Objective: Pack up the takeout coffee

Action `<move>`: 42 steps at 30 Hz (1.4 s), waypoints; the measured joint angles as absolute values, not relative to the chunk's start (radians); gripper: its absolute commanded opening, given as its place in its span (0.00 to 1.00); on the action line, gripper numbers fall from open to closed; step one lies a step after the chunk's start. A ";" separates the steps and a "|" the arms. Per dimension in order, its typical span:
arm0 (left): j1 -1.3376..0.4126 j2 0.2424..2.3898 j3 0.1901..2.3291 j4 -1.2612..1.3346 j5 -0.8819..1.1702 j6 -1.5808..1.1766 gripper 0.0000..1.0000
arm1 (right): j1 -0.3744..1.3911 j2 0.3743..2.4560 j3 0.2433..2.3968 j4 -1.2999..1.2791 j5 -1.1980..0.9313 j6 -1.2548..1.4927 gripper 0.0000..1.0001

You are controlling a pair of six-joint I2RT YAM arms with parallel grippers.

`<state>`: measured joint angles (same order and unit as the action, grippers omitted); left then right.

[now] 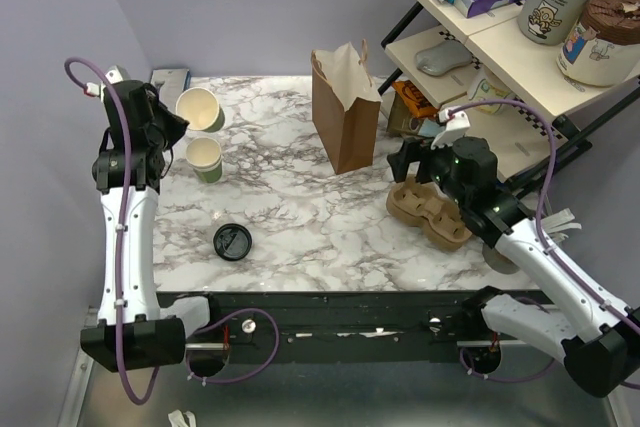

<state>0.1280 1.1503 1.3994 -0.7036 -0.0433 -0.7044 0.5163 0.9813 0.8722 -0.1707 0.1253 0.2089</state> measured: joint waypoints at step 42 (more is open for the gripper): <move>-0.655 1.445 1.101 -0.562 -0.058 -0.651 0.99 | 0.516 0.934 0.849 -0.160 -0.003 0.242 1.00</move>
